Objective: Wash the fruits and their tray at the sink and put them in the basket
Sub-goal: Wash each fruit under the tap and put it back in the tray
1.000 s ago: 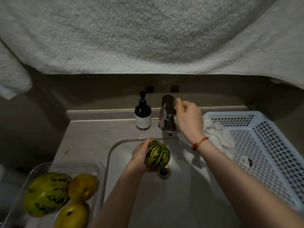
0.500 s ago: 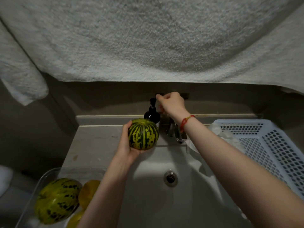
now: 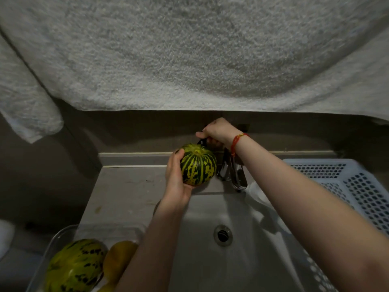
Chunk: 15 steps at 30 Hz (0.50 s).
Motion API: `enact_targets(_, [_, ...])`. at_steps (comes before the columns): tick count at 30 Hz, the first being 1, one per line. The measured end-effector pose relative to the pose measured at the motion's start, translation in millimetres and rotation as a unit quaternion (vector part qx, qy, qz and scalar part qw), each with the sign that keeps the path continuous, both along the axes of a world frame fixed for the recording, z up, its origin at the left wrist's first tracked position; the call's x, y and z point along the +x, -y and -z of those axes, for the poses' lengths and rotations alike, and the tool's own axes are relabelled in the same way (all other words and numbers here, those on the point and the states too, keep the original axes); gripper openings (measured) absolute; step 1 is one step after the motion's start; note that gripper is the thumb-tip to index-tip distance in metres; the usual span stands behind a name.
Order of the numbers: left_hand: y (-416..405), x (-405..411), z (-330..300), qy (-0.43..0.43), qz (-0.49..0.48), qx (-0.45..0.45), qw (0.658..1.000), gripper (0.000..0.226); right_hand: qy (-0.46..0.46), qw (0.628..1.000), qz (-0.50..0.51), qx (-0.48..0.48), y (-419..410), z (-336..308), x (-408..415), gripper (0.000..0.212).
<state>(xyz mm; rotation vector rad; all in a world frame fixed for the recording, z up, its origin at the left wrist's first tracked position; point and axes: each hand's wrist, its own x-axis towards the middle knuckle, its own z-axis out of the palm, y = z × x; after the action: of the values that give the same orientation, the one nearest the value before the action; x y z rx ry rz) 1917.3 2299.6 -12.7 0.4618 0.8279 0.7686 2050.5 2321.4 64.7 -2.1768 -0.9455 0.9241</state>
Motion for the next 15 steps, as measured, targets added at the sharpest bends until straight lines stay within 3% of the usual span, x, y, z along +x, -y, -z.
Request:
enact_targets(6, [4.5,1.1,2.7,0.027,-0.009,-0.019,0.999,0.05,-0.064,0.998,0.021,0.01,1.3,3.1,-3.8,0.014])
enact_targets(15, [6.8,0.1,1.9,0.036,-0.01,-0.025,0.999,0.054,-0.069,0.996,0.023,0.042,8.2,5.9,-7.4,0.018])
